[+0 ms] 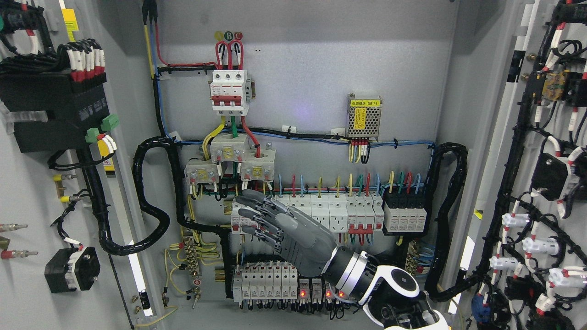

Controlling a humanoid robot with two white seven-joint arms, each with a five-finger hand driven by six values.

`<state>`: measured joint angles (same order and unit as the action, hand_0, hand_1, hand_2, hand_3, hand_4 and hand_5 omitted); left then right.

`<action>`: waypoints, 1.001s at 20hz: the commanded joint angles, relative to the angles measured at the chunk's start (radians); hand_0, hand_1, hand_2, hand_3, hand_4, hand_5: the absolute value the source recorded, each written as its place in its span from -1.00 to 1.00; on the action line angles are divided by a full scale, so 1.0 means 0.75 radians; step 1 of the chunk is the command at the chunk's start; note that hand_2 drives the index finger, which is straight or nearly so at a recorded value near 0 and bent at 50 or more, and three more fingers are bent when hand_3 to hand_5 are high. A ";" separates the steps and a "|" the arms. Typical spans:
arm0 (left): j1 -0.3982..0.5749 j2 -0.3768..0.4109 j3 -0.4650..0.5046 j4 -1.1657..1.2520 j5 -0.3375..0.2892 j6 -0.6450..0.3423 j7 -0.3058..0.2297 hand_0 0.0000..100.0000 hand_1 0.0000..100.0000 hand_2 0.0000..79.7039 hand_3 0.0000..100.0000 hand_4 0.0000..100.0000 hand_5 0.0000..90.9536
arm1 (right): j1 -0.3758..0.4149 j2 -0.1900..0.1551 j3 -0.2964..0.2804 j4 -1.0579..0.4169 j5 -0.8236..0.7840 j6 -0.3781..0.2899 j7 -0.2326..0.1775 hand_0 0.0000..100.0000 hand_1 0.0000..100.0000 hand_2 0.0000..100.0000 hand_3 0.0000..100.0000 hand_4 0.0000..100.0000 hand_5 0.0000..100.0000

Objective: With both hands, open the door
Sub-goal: 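Swing the warning-sign door open outward with the right hand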

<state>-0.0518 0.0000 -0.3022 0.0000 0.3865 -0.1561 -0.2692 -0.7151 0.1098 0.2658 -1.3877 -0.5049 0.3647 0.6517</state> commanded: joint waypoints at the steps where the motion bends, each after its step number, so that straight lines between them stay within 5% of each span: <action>1: 0.000 0.035 0.000 -0.010 0.000 -0.002 0.001 -0.76 0.11 -1.00 -1.00 -1.00 -1.00 | 0.017 0.011 0.269 -0.011 -0.006 -0.004 -0.024 -1.00 0.00 -0.92 -1.00 -1.00 -1.00; 8: 0.000 0.035 0.000 -0.010 0.000 -0.005 0.001 -0.76 0.11 -1.00 -1.00 -1.00 -1.00 | 0.029 0.027 0.482 -0.056 -0.010 -0.008 -0.024 -1.00 0.00 -0.92 -1.00 -1.00 -1.00; 10: 0.000 0.035 0.000 -0.010 0.000 -0.007 0.001 -0.76 0.11 -1.00 -1.00 -1.00 -1.00 | 0.035 0.068 0.496 -0.056 -0.010 -0.012 -0.024 -1.00 0.00 -0.92 -1.00 -1.00 -1.00; 20: 0.000 0.035 0.000 -0.010 0.000 -0.005 0.001 -0.76 0.11 -1.00 -1.00 -1.00 -1.00 | 0.099 0.075 0.541 -0.132 -0.014 -0.014 -0.026 -1.00 0.00 -0.92 -1.00 -1.00 -1.00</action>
<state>-0.0520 0.0000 -0.3022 0.0000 0.3866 -0.1605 -0.2692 -0.6632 0.1473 0.5781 -1.4397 -0.5143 0.3559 0.6333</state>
